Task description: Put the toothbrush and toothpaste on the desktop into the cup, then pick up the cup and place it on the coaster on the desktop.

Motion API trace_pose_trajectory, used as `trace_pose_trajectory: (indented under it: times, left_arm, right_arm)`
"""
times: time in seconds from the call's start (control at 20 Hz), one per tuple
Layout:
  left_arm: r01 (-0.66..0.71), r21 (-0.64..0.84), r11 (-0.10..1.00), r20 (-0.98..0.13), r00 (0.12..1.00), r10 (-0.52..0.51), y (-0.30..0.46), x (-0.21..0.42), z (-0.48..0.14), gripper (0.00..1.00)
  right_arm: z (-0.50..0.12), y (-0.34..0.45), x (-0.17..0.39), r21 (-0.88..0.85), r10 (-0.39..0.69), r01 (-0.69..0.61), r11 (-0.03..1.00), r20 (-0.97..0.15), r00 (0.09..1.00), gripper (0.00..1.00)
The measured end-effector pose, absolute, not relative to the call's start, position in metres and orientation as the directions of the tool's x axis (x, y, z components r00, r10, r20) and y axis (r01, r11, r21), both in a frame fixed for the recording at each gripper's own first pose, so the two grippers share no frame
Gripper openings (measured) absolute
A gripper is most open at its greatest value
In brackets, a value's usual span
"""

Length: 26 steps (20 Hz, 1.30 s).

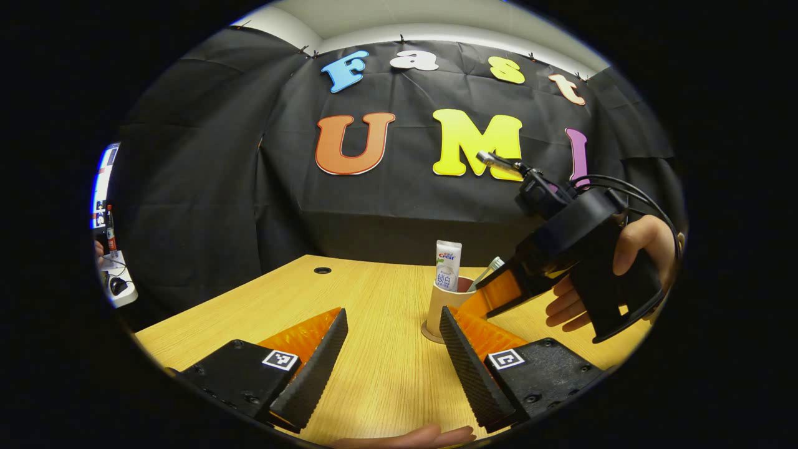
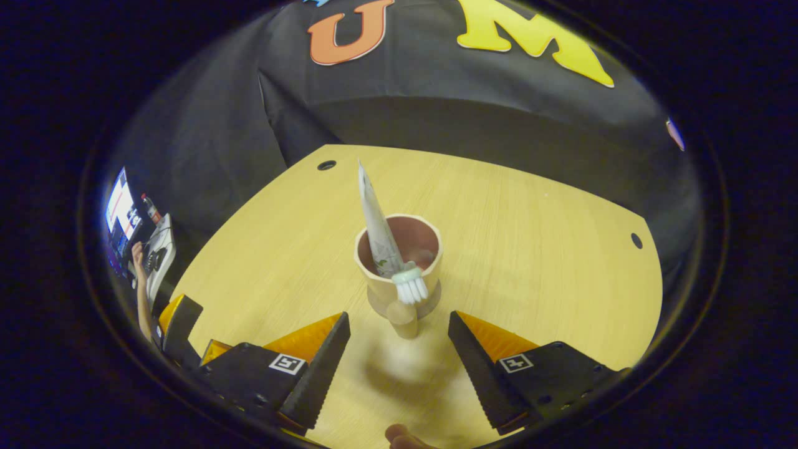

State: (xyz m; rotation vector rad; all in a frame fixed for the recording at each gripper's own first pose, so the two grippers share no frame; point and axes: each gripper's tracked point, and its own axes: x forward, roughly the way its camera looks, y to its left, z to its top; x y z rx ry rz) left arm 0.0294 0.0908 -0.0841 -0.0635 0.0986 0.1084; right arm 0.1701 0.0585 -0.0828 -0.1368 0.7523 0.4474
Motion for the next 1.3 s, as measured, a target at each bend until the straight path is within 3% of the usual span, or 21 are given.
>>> trace_pose_trajectory:
  times: [0.2, 0.7, 1.05, 1.3]
  left_arm:
    - [-0.095, -0.047, 0.994, -0.107, 0.990, 0.089, 0.075, 0.032, -0.077, 0.95]
    - [-0.057, -0.038, 0.998, -0.141, 0.989, 0.051, 0.024, 0.030, -0.067, 0.95]
    - [-0.037, 0.003, 0.999, -0.111, 0.993, 0.038, -0.012, 0.024, -0.037, 0.94]
    - [-0.052, 0.007, 0.999, -0.091, 0.994, 0.052, -0.020, 0.017, -0.016, 0.94]
  right_arm:
    - [-0.061, 0.030, 0.155, 0.065, 0.352, -0.391, 0.918, -0.589, 0.728, 0.96]
    - [-0.036, -0.090, 0.109, 0.000, 0.219, -0.231, 0.973, -0.316, 0.923, 0.96]
    - [0.003, -0.166, 0.072, -0.019, 0.115, -0.118, 0.993, -0.128, 0.985, 0.96]
    - [0.020, -0.185, 0.051, 0.028, 0.136, -0.134, 0.991, -0.087, 0.987, 0.96]
